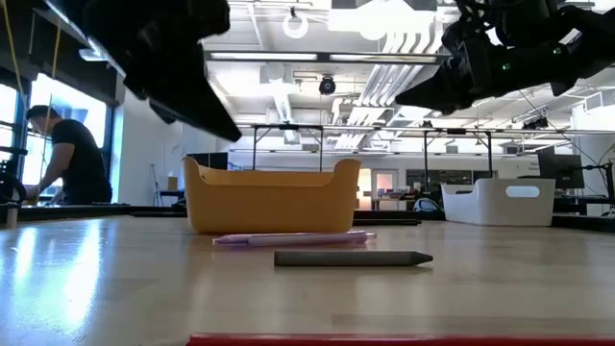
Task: Sort crayons/erasers/pens/pencils in bins
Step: Put the purple pen into the white bin
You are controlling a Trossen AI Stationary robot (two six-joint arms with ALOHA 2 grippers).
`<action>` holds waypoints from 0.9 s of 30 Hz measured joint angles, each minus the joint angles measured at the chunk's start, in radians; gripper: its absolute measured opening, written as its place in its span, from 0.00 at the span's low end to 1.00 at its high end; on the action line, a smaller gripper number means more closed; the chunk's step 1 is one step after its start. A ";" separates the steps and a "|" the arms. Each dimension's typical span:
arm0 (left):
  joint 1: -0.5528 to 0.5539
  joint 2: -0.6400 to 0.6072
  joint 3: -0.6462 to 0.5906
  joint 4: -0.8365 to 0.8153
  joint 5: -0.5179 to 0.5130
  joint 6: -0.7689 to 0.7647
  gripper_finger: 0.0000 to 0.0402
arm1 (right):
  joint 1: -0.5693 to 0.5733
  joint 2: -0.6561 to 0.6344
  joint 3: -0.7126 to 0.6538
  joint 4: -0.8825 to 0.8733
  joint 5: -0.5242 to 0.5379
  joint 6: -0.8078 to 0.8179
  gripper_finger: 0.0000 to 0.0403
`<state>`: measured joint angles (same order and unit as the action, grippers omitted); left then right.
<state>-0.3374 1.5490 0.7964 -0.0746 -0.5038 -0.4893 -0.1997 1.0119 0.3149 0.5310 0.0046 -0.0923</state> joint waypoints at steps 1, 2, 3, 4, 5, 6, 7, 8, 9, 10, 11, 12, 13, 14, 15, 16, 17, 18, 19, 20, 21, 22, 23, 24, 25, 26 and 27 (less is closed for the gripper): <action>-0.001 -0.003 -0.017 0.026 0.020 0.008 0.01 | 0.005 0.000 0.000 -0.020 -0.017 0.030 0.01; -0.005 -0.010 -0.032 0.040 0.035 0.015 0.00 | 0.014 0.000 0.000 -0.039 -0.031 0.050 0.03; -0.014 -0.017 -0.045 0.040 0.035 0.020 0.00 | 0.032 0.003 0.000 -0.050 -0.041 0.061 0.04; -0.021 -0.017 -0.055 0.047 0.039 0.022 0.00 | 0.056 0.009 0.001 -0.060 -0.046 0.068 0.06; -0.029 -0.016 -0.070 0.066 0.044 0.022 0.00 | 0.083 0.011 0.001 -0.081 -0.048 0.072 0.08; -0.035 -0.016 -0.092 0.100 0.057 0.025 0.00 | 0.110 0.016 0.000 -0.087 -0.043 0.079 0.11; -0.040 -0.015 -0.115 0.154 0.077 0.032 0.00 | 0.138 0.026 0.001 -0.081 -0.035 0.092 0.14; -0.045 -0.015 -0.138 0.221 0.097 0.038 0.00 | 0.164 0.029 0.001 -0.087 -0.027 0.106 0.17; -0.048 -0.015 -0.163 0.294 0.115 0.044 0.00 | 0.190 0.034 0.001 -0.090 -0.017 0.122 0.20; -0.050 -0.015 -0.186 0.352 0.127 0.048 0.00 | 0.214 0.045 0.001 -0.081 -0.010 0.140 0.23; -0.054 -0.015 -0.207 0.392 0.129 0.048 0.00 | 0.238 0.053 0.001 -0.086 -0.003 0.153 0.26; -0.057 -0.015 -0.222 0.410 0.129 0.042 0.00 | 0.262 0.059 0.001 -0.092 0.007 0.172 0.28; -0.058 -0.015 -0.231 0.415 0.130 0.025 0.00 | 0.284 0.071 0.001 -0.087 0.021 0.188 0.30; -0.057 -0.015 -0.234 0.405 0.130 0.000 0.00 | 0.308 0.085 0.005 -0.091 0.038 0.202 0.33; -0.055 -0.015 -0.234 0.392 0.130 -0.024 0.01 | 0.333 0.098 0.013 -0.112 0.066 0.217 0.34; -0.055 -0.009 -0.234 0.386 0.130 -0.045 0.02 | 0.358 0.112 0.023 -0.134 0.099 0.227 0.36; -0.054 0.005 -0.231 0.386 0.129 -0.061 0.03 | 0.382 0.131 0.040 -0.152 0.132 0.231 0.37; -0.056 0.017 -0.227 0.380 0.130 -0.073 0.05 | 0.406 0.145 0.056 -0.166 0.163 0.233 0.38; -0.061 0.026 -0.222 0.366 0.129 -0.082 0.07 | 0.426 0.158 0.070 -0.178 0.194 0.234 0.39; -0.065 0.042 -0.204 0.367 0.128 -0.087 0.09 | 0.445 0.178 0.087 -0.184 0.219 0.234 0.40; -0.069 0.059 -0.182 0.366 0.126 -0.093 0.12 | 0.462 0.191 0.100 -0.191 0.240 0.234 0.40; -0.074 0.078 -0.161 0.342 0.112 -0.096 0.14 | 0.476 0.201 0.111 -0.197 0.263 0.234 0.41; -0.079 0.098 -0.141 0.308 0.098 -0.100 0.17 | 0.490 0.217 0.126 -0.192 0.281 0.234 0.41; -0.086 0.121 -0.119 0.273 0.081 -0.100 0.20 | 0.503 0.227 0.139 -0.190 0.289 0.234 0.41; -0.090 0.147 -0.092 0.246 0.072 -0.100 0.23 | 0.516 0.233 0.146 -0.193 0.302 0.234 0.41; -0.091 0.171 -0.066 0.234 0.062 -0.101 0.26 | 0.529 0.244 0.157 -0.193 0.312 0.233 0.41; -0.095 0.186 -0.046 0.211 0.044 -0.101 0.28 | 0.541 0.255 0.168 -0.194 0.323 0.230 0.41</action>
<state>-0.4323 1.7347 0.7502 0.1366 -0.4597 -0.5907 0.3414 1.2667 0.4824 0.3368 0.3272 0.1372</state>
